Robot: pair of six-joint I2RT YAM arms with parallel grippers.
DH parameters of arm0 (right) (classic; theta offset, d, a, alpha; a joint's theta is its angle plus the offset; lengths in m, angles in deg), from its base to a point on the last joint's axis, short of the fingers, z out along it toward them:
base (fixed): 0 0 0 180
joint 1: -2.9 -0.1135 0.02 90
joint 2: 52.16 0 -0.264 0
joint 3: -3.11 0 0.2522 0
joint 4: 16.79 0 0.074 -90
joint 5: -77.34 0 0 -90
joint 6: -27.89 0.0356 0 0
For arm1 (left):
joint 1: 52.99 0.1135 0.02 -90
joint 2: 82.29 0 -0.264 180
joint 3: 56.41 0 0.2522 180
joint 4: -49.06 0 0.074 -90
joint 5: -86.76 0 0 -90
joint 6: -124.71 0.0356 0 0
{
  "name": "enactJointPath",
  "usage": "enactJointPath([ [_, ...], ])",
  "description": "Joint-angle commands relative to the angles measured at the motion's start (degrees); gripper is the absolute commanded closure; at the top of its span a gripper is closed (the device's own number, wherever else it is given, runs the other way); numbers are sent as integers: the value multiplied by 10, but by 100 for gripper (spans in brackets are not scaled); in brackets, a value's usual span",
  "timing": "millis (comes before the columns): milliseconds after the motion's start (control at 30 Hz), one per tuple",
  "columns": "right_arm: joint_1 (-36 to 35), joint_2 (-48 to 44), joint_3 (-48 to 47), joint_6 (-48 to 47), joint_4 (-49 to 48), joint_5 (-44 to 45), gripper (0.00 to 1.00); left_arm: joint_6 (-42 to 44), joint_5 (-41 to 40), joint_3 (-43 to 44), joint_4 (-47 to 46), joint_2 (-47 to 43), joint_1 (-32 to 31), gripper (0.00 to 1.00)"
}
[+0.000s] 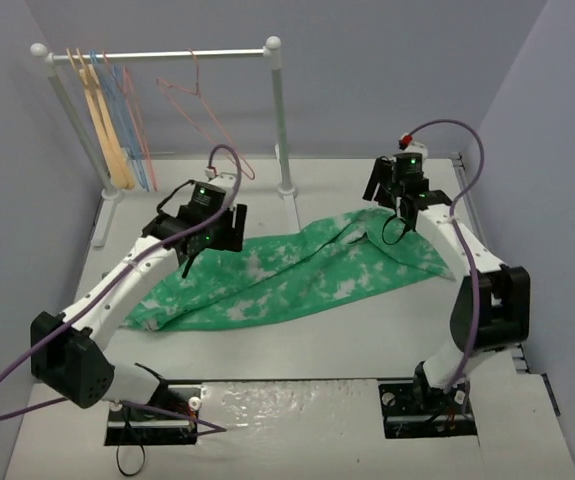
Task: Place the trousers on the hanger
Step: Fold the trousers at the center of the board.
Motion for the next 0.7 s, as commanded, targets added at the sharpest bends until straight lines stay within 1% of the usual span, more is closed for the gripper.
enactJointPath([
  [0,21,-131,38,-32,14,-1,37,132,-21,1,11,33,-53,46],
  [67,26,-155,55,-20,18,-10,37,150,-18,10,17,66,-61,48],
  [167,27,-199,91,-8,25,-28,37,170,-36,30,25,110,-82,49],
  [267,27,-234,133,1,30,-39,36,175,-21,36,25,139,-85,50],
  [433,26,-284,190,10,36,-33,36,179,-6,40,21,173,-106,51],
  [667,27,-329,224,11,61,-19,36,173,27,39,0,212,-111,54],
])
